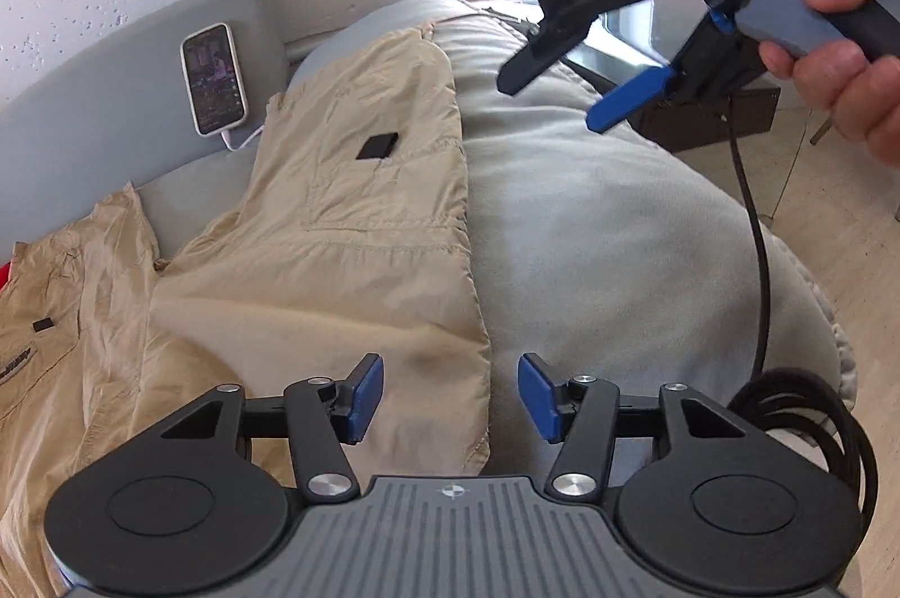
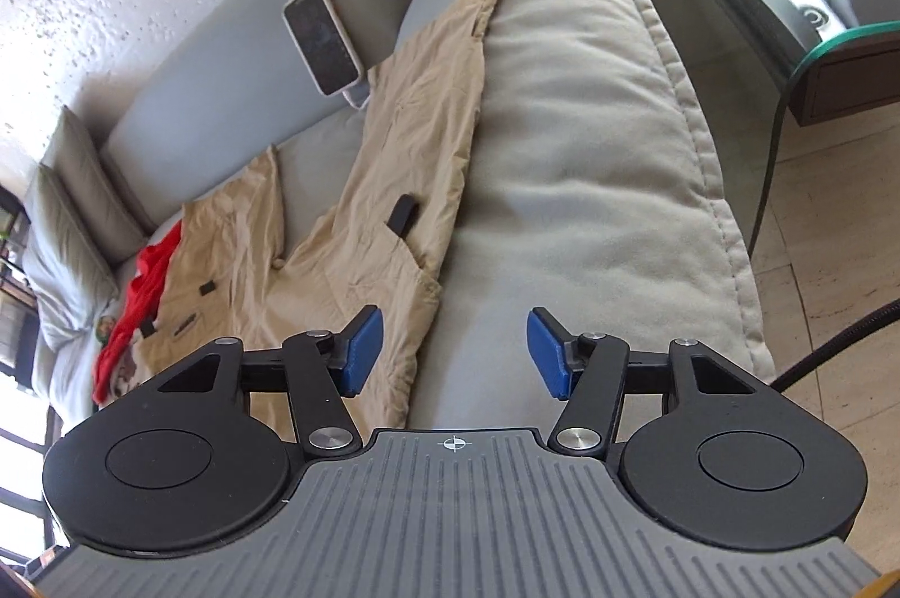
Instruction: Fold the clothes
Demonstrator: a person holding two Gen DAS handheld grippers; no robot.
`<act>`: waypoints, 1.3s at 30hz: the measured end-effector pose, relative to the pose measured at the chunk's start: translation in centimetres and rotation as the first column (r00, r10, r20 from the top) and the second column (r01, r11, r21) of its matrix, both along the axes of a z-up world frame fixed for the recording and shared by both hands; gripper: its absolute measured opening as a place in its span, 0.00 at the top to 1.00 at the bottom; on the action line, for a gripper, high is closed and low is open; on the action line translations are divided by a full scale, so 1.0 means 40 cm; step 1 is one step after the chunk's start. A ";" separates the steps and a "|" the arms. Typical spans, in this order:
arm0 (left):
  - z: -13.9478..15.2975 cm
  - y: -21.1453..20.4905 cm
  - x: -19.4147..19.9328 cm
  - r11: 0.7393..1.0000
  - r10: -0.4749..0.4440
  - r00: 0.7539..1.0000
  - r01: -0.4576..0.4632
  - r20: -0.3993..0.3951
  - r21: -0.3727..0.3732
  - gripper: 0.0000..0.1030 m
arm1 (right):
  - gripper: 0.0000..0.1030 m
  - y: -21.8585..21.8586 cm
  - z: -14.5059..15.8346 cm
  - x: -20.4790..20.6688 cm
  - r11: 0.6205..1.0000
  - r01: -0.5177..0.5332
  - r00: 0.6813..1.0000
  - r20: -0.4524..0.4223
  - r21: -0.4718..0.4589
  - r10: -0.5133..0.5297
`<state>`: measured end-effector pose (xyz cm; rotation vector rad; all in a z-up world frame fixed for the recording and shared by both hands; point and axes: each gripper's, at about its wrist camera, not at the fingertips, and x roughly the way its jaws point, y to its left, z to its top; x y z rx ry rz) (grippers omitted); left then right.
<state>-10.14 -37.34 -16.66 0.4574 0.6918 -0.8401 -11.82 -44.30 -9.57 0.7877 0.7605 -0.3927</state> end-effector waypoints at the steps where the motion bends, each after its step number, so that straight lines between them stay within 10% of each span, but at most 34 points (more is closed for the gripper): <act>1: -0.005 -0.008 0.001 1.000 -0.007 1.000 0.006 0.009 0.010 0.41 | 0.42 -0.010 -0.012 0.006 1.000 0.002 1.000 0.008 0.008 -0.003; 4: -0.011 -0.032 0.002 0.999 -0.034 0.997 0.031 0.068 0.040 0.40 | 0.42 -0.042 -0.039 0.031 1.000 0.015 1.000 0.022 0.016 -0.015; 14: 0.040 -0.015 0.085 0.994 -0.047 0.998 0.043 0.034 0.099 0.93 | 0.51 -0.159 -0.100 0.175 0.994 0.101 0.987 0.121 0.026 -0.104; 20: 0.110 0.048 0.157 0.999 -0.029 0.995 0.031 -0.099 0.020 0.95 | 0.55 -0.211 -0.125 0.274 0.991 0.133 0.982 0.133 0.013 -0.133; 22: 0.119 0.066 0.178 0.999 -0.038 0.989 0.037 -0.141 -0.007 0.95 | 0.85 -0.216 -0.127 0.308 0.988 0.156 0.981 0.116 -0.005 -0.154; 25: 0.132 0.103 0.211 0.996 -0.061 0.976 0.048 -0.208 -0.069 0.96 | 0.96 -0.212 -0.111 0.358 0.980 0.190 0.979 0.087 -0.053 -0.185; 39: 0.187 0.489 0.394 0.933 -0.004 0.928 -0.131 -0.373 -0.335 0.99 | 0.98 0.144 0.176 0.699 0.873 -0.005 0.995 0.086 -0.487 0.054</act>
